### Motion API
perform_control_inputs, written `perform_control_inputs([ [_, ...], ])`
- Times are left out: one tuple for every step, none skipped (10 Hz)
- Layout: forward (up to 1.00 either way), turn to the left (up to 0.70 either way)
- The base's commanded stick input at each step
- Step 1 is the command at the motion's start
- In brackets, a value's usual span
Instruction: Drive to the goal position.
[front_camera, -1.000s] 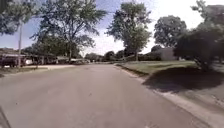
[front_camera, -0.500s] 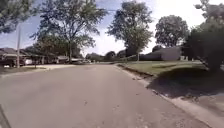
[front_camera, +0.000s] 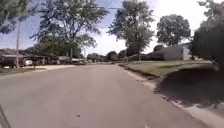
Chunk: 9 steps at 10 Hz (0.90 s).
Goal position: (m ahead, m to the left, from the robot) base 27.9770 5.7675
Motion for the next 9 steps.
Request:
perform_control_inputs([
  [0.70,0.03],
  [0.70,0.03],
  [0.70,0.03],
  [0.70,0.03],
  [0.70,0.03],
  [0.70,0.03],
  [0.70,0.03],
  [0.70,0.03],
  [0.70,0.03],
])
